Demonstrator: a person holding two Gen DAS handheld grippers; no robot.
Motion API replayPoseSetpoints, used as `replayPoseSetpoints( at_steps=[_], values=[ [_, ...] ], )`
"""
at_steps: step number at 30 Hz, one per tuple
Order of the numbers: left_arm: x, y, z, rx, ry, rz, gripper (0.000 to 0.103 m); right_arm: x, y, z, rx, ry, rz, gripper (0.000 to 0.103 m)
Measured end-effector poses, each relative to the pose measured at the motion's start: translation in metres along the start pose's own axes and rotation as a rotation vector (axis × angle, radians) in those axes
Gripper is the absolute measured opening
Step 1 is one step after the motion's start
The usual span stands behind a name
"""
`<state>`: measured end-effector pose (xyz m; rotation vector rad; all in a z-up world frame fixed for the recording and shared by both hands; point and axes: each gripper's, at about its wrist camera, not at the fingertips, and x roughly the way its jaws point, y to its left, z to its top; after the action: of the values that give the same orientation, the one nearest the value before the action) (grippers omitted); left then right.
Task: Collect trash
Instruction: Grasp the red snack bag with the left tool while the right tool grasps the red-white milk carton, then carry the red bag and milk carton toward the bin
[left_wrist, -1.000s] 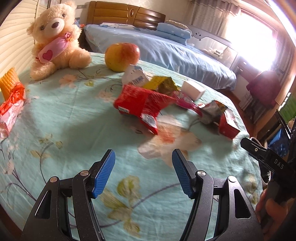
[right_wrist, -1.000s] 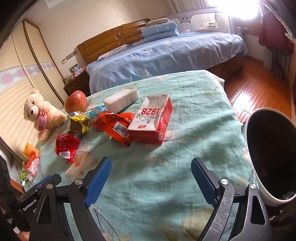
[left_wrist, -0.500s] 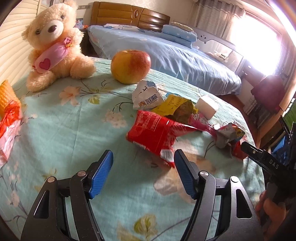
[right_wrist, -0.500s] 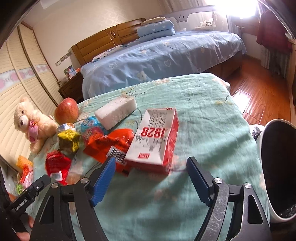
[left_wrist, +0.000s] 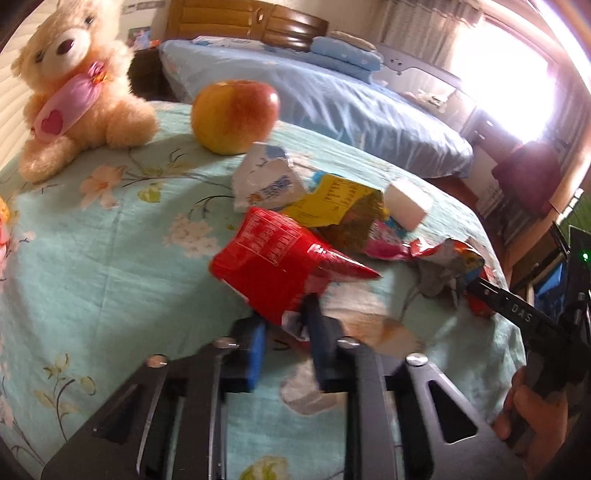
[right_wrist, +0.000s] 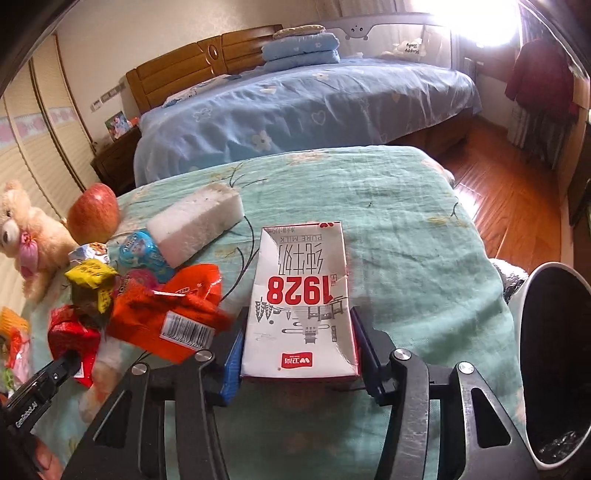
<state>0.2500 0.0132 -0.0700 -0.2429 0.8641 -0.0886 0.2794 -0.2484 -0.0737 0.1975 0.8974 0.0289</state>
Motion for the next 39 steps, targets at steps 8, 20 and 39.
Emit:
replayPoseSetpoints(
  at_steps=[8,20,39],
  values=[
    [-0.017,-0.017,-0.02,0.022,0.0,-0.05,0.014,-0.033,-0.023,-0.017,0.042,-0.039,0.038,0.052],
    [-0.037,-0.072,-0.041,0.104,0.01,-0.156,0.014,-0.08,-0.039,-0.039,0.04,-0.074,0.087,0.052],
    [-0.038,-0.158,-0.063,0.245,0.048,-0.263,0.014,-0.125,-0.093,-0.068,0.101,-0.125,0.062,0.052]
  ],
)
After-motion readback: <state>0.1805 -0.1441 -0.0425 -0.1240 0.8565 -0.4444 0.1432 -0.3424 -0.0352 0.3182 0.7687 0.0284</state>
